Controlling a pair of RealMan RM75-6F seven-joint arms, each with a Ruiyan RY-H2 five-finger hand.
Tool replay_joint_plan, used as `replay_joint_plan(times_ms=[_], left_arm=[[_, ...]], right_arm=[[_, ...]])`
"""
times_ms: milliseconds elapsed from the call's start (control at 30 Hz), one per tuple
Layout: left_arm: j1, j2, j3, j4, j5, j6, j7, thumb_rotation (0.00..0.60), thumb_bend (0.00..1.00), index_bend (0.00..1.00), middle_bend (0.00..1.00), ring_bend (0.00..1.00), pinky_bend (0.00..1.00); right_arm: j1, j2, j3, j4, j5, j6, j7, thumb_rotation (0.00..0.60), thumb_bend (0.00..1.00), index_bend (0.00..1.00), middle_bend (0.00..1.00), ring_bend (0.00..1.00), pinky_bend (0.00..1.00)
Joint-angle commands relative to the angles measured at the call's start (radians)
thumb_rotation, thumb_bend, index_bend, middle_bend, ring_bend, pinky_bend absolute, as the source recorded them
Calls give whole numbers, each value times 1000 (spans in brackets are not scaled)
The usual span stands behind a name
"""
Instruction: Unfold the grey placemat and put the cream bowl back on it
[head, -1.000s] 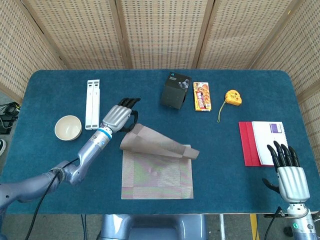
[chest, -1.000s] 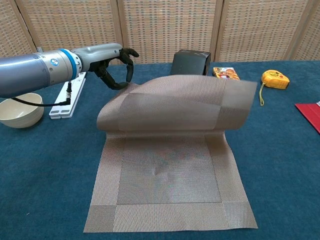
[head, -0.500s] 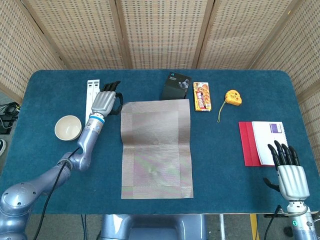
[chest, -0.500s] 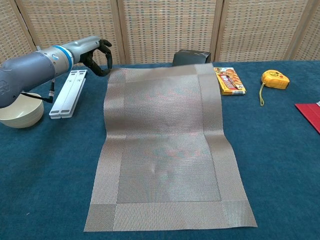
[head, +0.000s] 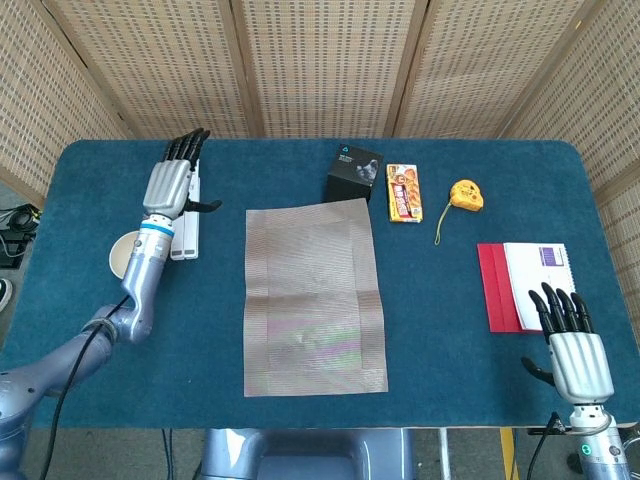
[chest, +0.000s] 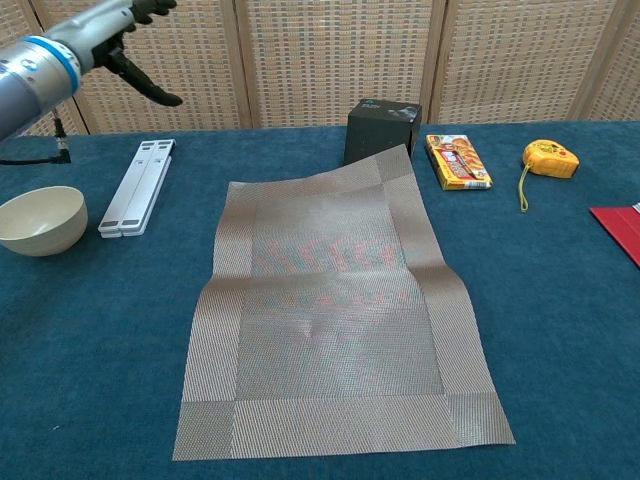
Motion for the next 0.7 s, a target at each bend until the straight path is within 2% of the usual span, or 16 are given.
replay_joint_plan(times_ms=[33, 133, 300, 400, 533, 700], left_arm=[[135, 187, 50, -255, 41, 116, 97, 600, 0, 0, 0, 0, 0], [193, 271, 67, -396, 23, 158, 179, 600, 0, 0, 0, 0, 0], [356, 449, 132, -741, -38, 313, 419, 600, 0, 0, 0, 0, 0], [420, 513, 172, -871, -36, 364, 462, 600, 0, 0, 0, 0, 0], [475, 568, 224, -936, -4, 378, 456, 600, 0, 0, 0, 0, 0], [515, 575, 264, -951, 37, 408, 496, 600, 0, 0, 0, 0, 0]], right_arm=[[3, 0, -10, 1, -16, -3, -8, 600, 0, 15, 0, 0, 0], [11, -2, -19, 9, -37, -8, -12, 600, 0, 21, 0, 0, 0], [79, -15, -67, 62, -179, -56, -48, 600, 0, 46, 0, 0, 0], [139, -14, -88, 81, -260, -105, -69, 600, 0, 66, 0, 0, 0], [206, -15, -104, 87, -333, -154, -75, 600, 0, 108, 0, 0, 0], [283, -30, -152, 73, -421, -229, -46, 600, 0, 149, 0, 0, 0]])
